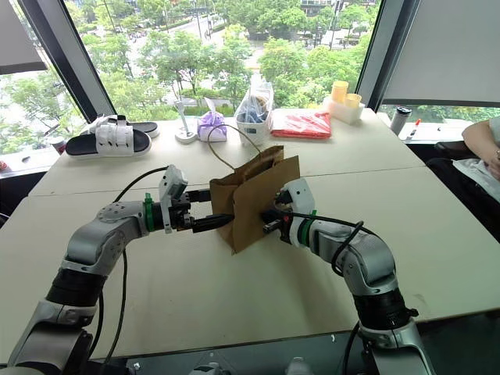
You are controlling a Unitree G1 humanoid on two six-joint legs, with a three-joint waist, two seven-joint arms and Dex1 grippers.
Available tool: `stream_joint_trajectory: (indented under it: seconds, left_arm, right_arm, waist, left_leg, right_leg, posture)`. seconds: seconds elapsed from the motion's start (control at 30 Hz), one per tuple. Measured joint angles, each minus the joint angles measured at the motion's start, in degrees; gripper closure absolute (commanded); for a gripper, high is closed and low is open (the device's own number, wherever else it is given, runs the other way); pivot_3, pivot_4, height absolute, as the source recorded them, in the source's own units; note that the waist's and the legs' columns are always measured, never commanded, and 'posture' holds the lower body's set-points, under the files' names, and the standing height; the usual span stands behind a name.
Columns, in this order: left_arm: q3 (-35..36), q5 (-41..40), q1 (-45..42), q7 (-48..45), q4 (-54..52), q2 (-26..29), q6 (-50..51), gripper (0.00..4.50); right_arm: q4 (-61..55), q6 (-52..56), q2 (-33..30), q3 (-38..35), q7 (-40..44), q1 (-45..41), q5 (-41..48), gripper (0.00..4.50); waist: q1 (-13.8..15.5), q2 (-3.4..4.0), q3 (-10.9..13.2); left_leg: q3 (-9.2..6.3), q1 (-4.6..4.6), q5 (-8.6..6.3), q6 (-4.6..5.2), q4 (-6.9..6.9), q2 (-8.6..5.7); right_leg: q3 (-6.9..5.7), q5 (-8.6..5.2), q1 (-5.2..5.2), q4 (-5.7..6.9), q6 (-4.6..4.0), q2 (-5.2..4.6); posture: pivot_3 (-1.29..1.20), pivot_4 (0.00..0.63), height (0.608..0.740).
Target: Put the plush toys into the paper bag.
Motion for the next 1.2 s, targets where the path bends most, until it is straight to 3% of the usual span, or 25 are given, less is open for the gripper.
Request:
stream_joint_trajectory:
  seconds: [0.37,0.8,1.07,1.2]
  left_arm:
    - [-0.79,-0.32,0.89,0.06,-2.27,0.12,1.30,0.00]
    - [-0.84,5.81,0.48,13.49,1.31,-8.21,-2.67,0.00]
    - [1.53,2.40,2.42,19.24,-3.34,-12.08,3.06,3.54]
    - [1.54,1.75,2.67,19.10,-3.56,-11.88,4.53,3.54]
  right_arm:
    - [1.65,-1.52,1.58,0.58,0.56,-1.86,-1.60,4.46]
    - [-0.55,0.28,1.77,-0.76,-0.02,-2.11,-1.46,4.46]
    - [-4.62,3.43,1.29,-3.46,-1.24,-0.09,-0.35,4.50]
    - [-7.19,4.83,-1.27,-5.35,-0.66,1.06,0.63,4.50]
  waist:
    - [-0.09,0.00,0.00]
    - [0.05,0.00,0.00]
    - [0.05,0.00,0.00]
    - [0.22,0.00,0.00]
  left_leg:
    - [-0.02,0.01,0.00,0.00,0.01,0.01]
    - [-0.04,0.01,0.00,0.00,0.01,-0.01]
    - [-0.07,0.01,0.00,0.00,0.02,-0.01]
    - [-0.03,0.00,0.00,0.00,0.03,-0.02]
  right_leg:
    - [0.00,0.00,0.00,0.02,0.00,0.02]
    - [0.00,0.00,0.01,0.01,0.00,0.01]
    - [0.00,0.01,0.01,0.02,0.01,0.01]
    - [0.00,0.01,0.03,-0.01,0.01,0.01]
  posture:
    - [0.00,0.150,0.740]
    - [0.00,0.150,0.740]
    - [0.00,0.150,0.740]
    - [0.00,0.150,0.740]
